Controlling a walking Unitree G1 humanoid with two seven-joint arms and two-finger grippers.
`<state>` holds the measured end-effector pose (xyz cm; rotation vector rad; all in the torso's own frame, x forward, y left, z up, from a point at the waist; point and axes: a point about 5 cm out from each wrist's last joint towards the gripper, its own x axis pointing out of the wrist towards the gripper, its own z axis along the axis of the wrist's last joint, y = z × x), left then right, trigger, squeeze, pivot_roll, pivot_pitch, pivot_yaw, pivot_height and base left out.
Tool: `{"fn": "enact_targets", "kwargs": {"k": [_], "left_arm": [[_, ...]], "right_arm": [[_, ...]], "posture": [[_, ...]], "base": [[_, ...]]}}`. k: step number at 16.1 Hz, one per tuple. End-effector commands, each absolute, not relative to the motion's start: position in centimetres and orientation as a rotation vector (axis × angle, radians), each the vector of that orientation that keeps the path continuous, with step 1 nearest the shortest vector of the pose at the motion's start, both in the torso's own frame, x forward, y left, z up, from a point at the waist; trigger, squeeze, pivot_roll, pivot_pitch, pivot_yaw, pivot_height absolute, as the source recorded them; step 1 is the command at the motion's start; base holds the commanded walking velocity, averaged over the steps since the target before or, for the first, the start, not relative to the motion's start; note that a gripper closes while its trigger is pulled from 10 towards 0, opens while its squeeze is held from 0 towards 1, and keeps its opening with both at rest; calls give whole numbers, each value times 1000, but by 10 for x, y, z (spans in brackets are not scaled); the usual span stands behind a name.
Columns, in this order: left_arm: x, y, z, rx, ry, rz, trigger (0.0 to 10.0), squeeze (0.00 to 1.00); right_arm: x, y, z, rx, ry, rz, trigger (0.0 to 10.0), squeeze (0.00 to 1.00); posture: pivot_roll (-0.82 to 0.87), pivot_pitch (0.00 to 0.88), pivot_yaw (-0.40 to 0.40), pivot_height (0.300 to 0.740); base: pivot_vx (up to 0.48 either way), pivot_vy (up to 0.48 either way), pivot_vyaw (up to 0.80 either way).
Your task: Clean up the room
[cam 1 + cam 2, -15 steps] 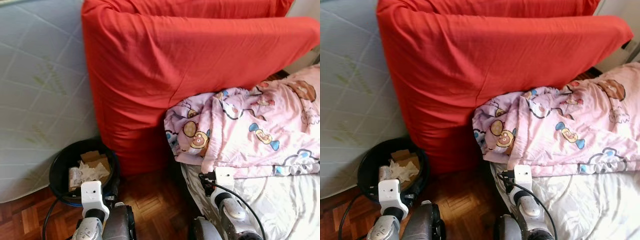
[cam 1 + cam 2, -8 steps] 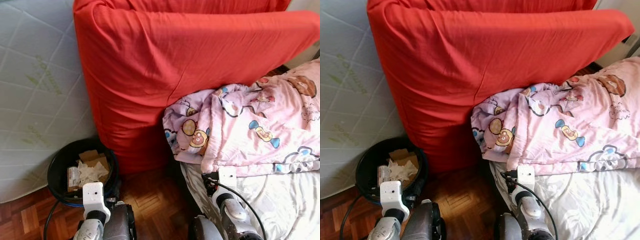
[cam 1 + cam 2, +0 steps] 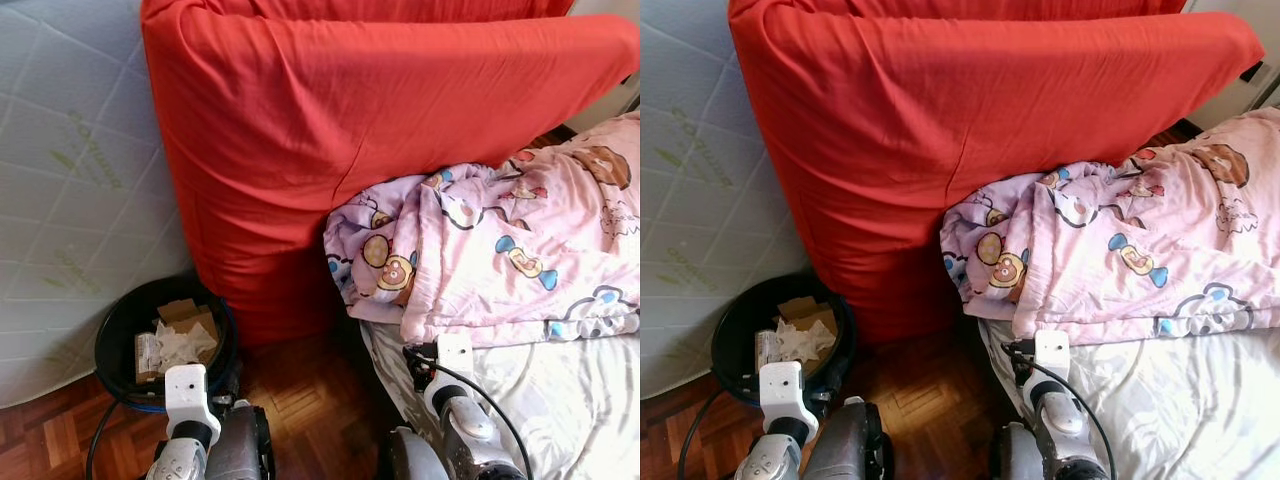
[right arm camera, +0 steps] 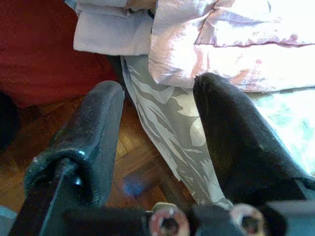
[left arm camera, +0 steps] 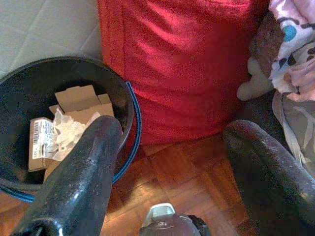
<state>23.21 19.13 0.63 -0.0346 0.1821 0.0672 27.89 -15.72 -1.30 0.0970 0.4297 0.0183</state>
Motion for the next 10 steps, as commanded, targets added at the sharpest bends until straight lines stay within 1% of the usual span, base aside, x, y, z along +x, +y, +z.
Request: {"fn": "enact_targets", "kwargs": {"k": [1,5,7,8,10], "left_arm": [[227,191,2,-37,213,65,10000,0],[226,192,2,-31,216,63,10000,0],[226,191,3,-30,216,60,10000,0],[226,191,3,-30,217,60,10000,0],[226,192,3,-29,217,58,10000,0]], "right_arm": [[276,-159,-15,110,431,3,10000,0],[278,-157,-13,114,424,7,10000,0],[279,-153,-13,130,431,25,10000,0],[280,-153,-11,121,406,26,10000,0],[280,-153,-11,119,410,22,10000,0]], "posture": [[16,226,-37,614],[19,227,-33,614],[19,227,-30,599],[19,227,-30,584],[21,227,-28,584]], "base": [[0,0,0],[0,0,0],[0,0,0],[0,0,0],[0,0,0]]}}
